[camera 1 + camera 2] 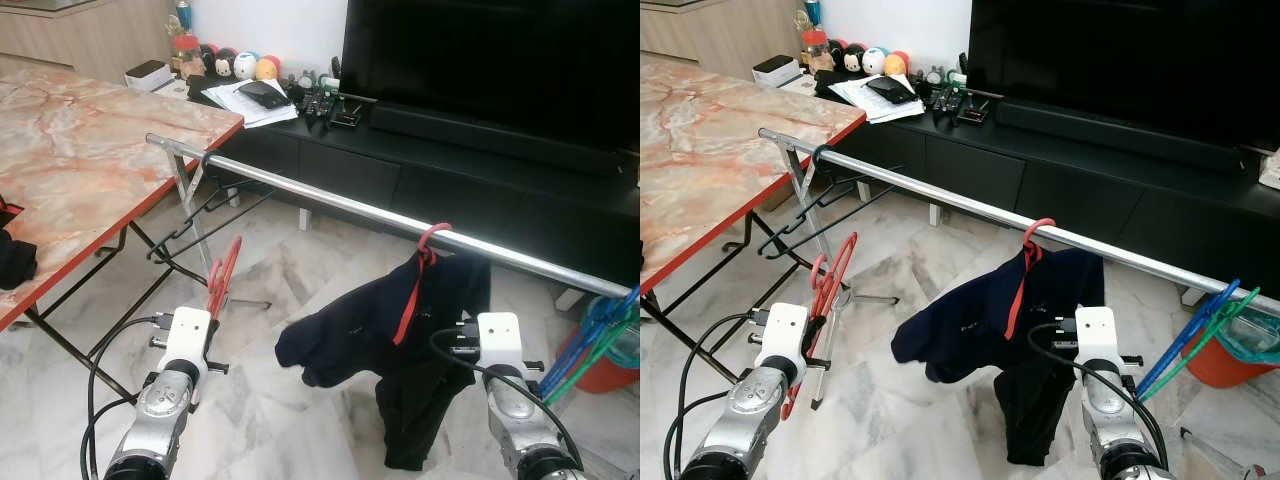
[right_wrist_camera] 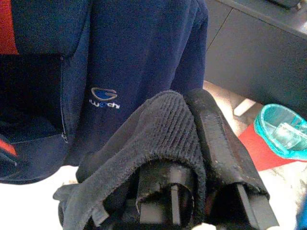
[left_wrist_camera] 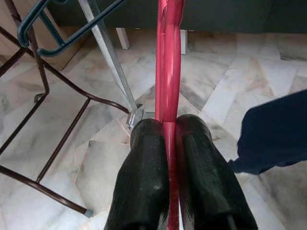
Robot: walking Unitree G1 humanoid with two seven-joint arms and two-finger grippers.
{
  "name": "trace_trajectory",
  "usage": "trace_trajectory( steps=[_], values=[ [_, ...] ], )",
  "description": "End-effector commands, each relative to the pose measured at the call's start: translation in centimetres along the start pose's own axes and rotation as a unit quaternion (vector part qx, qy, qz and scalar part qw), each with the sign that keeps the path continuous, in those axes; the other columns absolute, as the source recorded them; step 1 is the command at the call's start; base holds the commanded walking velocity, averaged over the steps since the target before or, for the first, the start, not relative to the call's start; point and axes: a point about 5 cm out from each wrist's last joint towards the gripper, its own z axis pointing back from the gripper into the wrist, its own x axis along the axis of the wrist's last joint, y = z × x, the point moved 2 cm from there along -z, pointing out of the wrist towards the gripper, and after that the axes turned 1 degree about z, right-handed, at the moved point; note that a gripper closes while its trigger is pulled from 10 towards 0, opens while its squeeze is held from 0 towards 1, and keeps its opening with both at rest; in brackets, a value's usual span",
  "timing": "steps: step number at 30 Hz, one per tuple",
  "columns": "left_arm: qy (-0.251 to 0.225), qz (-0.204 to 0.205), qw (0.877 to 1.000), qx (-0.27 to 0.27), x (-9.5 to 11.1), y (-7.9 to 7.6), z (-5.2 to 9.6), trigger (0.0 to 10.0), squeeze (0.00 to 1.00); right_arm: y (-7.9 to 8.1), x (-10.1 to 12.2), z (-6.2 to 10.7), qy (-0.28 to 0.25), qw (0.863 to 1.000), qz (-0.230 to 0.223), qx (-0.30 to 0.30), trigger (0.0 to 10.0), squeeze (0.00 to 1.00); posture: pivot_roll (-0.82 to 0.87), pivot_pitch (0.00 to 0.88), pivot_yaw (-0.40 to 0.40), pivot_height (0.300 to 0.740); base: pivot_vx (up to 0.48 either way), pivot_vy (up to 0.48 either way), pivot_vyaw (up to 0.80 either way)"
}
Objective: Hang hanger
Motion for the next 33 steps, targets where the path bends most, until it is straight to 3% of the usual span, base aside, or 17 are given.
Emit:
trace_trajectory(
  steps=[1, 10, 13, 22, 33],
  values=[
    [-0.019, -0.001, 1.000, 0.003, 1.1, 0.1, -0.4, 10.0, 0.00, -0.9, 1.7, -0.6, -0.034, 0.999, -0.001, -0.016, 10.0, 0.00, -0.04, 0.000, -0.015, 0.740, 0.000, 0.000, 0.00],
    [-0.019, 0.000, 1.000, 0.004, 1.1, 0.1, -0.5, 10.0, 0.00, 1.4, 1.0, 0.3, -0.043, 0.997, 0.019, 0.055, 10.0, 0.00, -0.03, 0.000, -0.019, 0.740, 0.000, 0.000, 0.00],
    [-0.018, 0.002, 1.000, 0.002, 1.0, -0.1, -0.5, 10.0, 0.00, 2.2, 0.1, 1.3, -0.052, 0.994, 0.028, 0.089, 10.0, 0.00, -0.05, 0.000, -0.016, 0.740, 0.000, 0.000, 0.00],
    [-0.019, 0.011, 1.000, 0.000, 0.9, -0.4, -0.5, 10.0, 0.00, 2.0, -1.3, 2.5, -0.045, 0.991, 0.051, 0.113, 10.0, 0.00, -0.06, 0.000, -0.022, 0.740, 0.000, 0.000, 0.00],
    [-0.021, 0.020, 1.000, 0.002, 0.9, -0.4, -0.4, 10.0, 0.00, 2.6, -0.8, 3.5, -0.073, 0.982, 0.078, 0.155, 10.0, 0.00, -0.06, 0.000, -0.029, 0.740, 0.000, 0.000, 0.00]
  ],
)
